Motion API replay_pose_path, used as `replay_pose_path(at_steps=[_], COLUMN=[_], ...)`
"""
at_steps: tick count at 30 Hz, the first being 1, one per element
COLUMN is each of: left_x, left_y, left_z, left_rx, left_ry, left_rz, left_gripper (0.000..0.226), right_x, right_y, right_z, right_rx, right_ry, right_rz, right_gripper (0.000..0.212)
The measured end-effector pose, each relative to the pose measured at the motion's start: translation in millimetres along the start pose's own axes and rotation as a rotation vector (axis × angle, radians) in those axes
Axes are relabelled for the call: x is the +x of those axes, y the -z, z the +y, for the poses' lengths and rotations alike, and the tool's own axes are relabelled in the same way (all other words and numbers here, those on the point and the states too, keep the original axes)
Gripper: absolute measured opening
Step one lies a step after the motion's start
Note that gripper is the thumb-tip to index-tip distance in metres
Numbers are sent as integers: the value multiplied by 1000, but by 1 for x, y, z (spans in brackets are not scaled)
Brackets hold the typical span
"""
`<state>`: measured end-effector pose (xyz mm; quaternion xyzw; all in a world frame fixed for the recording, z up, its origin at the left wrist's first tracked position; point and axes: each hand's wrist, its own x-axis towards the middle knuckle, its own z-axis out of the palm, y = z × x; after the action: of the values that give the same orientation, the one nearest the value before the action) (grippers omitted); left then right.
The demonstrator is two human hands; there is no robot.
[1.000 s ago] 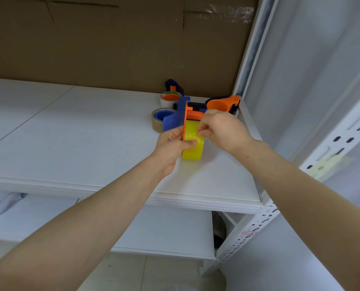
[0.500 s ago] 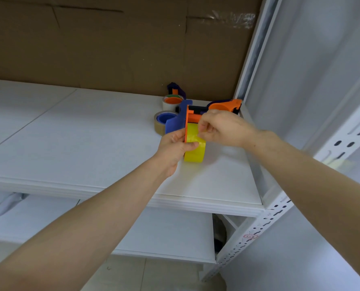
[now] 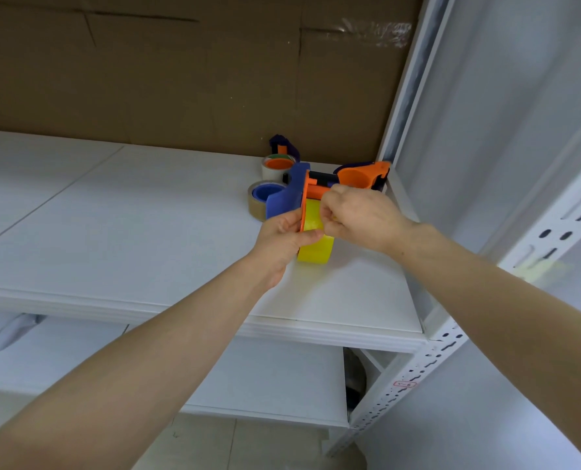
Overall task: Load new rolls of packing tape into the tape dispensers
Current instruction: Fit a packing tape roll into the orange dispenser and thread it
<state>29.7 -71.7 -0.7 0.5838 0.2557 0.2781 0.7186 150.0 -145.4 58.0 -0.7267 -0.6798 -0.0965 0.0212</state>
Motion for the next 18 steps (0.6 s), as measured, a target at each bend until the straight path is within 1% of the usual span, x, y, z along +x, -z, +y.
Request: replay_pose_path(at_steps=[5,7,10,12,14,16,18], left_x=[2,2,2,2,2,2,3], left_y=[1,1,1,0,-2,-2,-1], left_z=[-1,-2,-2,-2,-2,-1,-1], left_rx=[21,22,12,18,29,33,55], left_ry=[-17,-30,-28,-31,-39,-29,-12], left_rz=[8,34,63,59,45,25,-9], left_gripper=[26,27,27,28,27,26,36], right_x=[-2,-1,2,1,1,1,1], right_y=[-2,-3,-3,-1,-1,-3,-8], right_z=[-2,-1,3,5,5,4,1], right_rx=[34,115,285,383,387,326,252], right_ry=[-58,-90,-118,-133,-127,-116,-111], right_rz=[68,80,51,37,51,90,135], right_gripper=[24,22,19,23,24,19,17])
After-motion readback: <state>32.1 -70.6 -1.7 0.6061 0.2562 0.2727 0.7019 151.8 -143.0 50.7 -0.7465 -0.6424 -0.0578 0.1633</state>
